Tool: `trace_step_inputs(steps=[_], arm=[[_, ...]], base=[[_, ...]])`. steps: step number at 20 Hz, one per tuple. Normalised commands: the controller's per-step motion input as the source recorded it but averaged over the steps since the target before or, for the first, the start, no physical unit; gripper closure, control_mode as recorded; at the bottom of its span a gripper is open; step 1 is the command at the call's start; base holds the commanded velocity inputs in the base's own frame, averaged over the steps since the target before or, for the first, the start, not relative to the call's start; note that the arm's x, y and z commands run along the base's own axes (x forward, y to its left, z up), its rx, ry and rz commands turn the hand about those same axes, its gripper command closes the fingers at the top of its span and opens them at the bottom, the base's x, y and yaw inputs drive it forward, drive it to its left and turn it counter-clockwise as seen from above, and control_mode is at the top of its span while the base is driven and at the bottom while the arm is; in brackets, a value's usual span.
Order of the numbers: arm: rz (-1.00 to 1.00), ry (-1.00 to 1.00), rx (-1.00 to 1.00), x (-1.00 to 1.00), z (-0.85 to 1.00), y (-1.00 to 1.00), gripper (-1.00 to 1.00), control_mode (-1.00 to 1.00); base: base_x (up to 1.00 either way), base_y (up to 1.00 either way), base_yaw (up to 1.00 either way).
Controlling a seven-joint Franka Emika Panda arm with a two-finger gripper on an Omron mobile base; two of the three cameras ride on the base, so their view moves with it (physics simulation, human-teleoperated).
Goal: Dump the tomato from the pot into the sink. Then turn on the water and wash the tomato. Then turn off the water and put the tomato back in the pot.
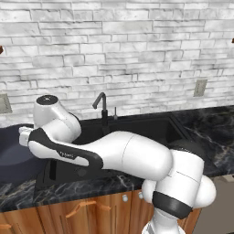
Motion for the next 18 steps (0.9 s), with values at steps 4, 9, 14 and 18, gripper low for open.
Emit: trace_step_inputs(steps=[4, 9, 14, 18], arm=[[0.09, 0.00, 0.02, 0.15, -0.34, 0.04, 1.00, -1.00], [0.07, 0.00, 0.00, 0.14, -0.22, 0.21, 1.00, -1.00], [0.04, 0.00, 0.00, 0.17, -0.17, 0.25, 1.00, -1.00], [0.01, 0.00, 0.00, 0.19, -0.19, 0.23, 1.00, -1.00]], base=[[0.00, 0.00, 0.00], [0.00, 0.00, 0.00], [0.00, 0.00, 0.00], [0.00, 0.00, 0.00]])
